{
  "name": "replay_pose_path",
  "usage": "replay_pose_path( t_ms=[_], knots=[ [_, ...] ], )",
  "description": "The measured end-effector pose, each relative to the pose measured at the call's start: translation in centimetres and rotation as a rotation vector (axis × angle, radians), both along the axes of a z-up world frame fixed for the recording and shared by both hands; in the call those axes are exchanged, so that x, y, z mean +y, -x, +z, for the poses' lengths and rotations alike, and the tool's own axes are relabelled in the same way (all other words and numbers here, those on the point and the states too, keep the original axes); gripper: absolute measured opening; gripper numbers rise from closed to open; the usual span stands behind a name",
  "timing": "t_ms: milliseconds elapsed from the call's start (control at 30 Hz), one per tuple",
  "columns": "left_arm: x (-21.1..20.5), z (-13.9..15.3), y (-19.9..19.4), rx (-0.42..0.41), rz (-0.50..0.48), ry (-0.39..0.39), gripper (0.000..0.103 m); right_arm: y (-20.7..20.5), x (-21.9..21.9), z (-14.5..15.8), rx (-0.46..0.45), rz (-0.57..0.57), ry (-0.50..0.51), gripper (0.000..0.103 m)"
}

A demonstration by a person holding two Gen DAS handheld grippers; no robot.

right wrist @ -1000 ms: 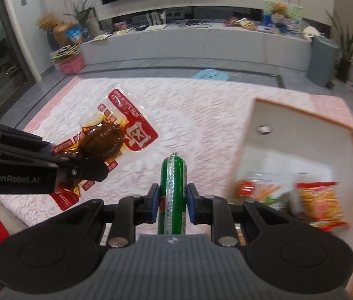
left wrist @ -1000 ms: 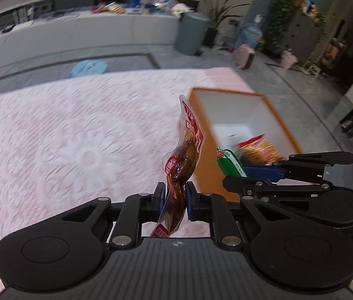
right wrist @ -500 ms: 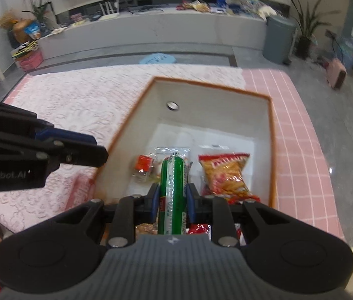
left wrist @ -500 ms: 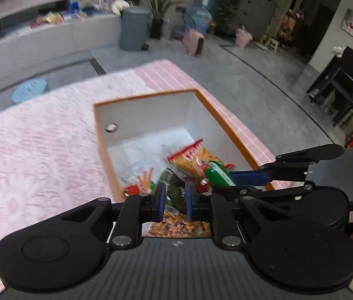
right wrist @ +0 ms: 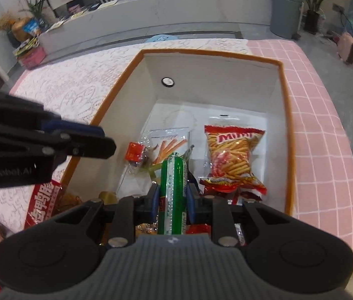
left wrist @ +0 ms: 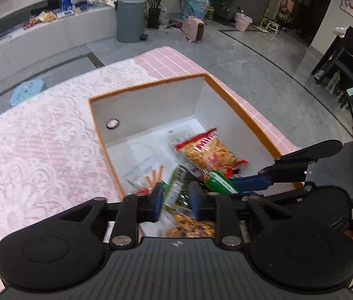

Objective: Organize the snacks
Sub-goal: 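Lower both items into the orange box and open both tools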

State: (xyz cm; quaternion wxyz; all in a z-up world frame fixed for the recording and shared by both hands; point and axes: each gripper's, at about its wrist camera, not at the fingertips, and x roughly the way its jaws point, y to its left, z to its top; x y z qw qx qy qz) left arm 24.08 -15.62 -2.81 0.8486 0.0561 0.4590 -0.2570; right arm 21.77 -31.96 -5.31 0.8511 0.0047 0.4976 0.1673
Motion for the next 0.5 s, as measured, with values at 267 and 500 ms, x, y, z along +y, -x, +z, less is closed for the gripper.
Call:
replay_pose_path(
  t_ms=[267, 500],
  knots=[
    [2.0, 0.5, 0.4, -0.011, 0.019, -0.033, 0.055, -2.1, 1.3, -2.0, 0.049, 0.022, 0.019, 0.021],
    [4.7, 1.5, 2.4, 0.076, 0.044, 0.034, 0.055, -2.0, 1.7, -3.0, 0.066, 0.013, 0.034, 0.023]
  ],
)
